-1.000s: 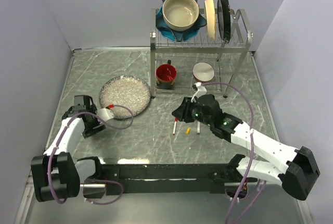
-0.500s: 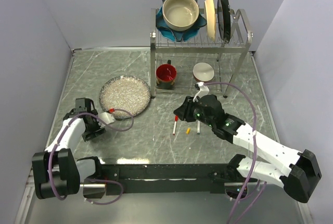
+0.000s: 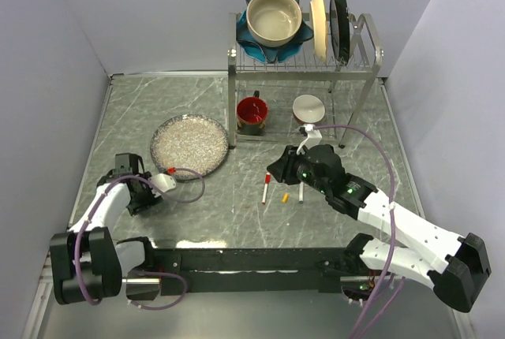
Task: Insert the pens into the pen caps
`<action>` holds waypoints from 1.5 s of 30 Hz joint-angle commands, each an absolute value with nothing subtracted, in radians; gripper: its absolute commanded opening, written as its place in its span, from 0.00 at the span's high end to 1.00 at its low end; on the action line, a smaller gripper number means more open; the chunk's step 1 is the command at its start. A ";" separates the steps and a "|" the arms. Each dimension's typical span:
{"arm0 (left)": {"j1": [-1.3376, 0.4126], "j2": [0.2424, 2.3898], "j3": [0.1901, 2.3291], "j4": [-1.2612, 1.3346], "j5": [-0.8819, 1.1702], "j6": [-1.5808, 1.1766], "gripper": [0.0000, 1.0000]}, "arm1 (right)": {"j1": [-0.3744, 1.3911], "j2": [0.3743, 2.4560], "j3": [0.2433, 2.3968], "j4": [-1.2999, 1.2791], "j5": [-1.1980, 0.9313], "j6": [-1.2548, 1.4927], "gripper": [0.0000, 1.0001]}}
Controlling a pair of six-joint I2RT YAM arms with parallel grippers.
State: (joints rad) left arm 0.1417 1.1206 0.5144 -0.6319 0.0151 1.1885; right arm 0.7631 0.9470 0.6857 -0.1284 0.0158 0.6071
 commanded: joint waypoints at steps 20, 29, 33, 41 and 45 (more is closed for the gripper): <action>0.144 1.210 0.528 -0.617 0.143 1.152 0.87 | 0.756 0.923 0.699 -0.120 0.040 0.581 0.62; 0.083 1.262 0.711 -0.633 0.196 0.947 0.99 | 0.753 0.922 0.686 -0.103 0.023 0.584 0.62; 0.026 1.324 0.865 -0.797 0.232 0.819 0.99 | 0.756 0.933 0.690 -0.106 0.018 0.584 0.62; -0.066 1.310 0.949 -0.907 0.221 0.690 0.99 | 0.753 0.959 0.719 -0.120 -0.063 0.589 0.62; -0.098 1.224 0.986 -0.856 0.276 0.614 0.99 | 0.755 0.925 0.692 -0.077 -0.147 0.569 0.59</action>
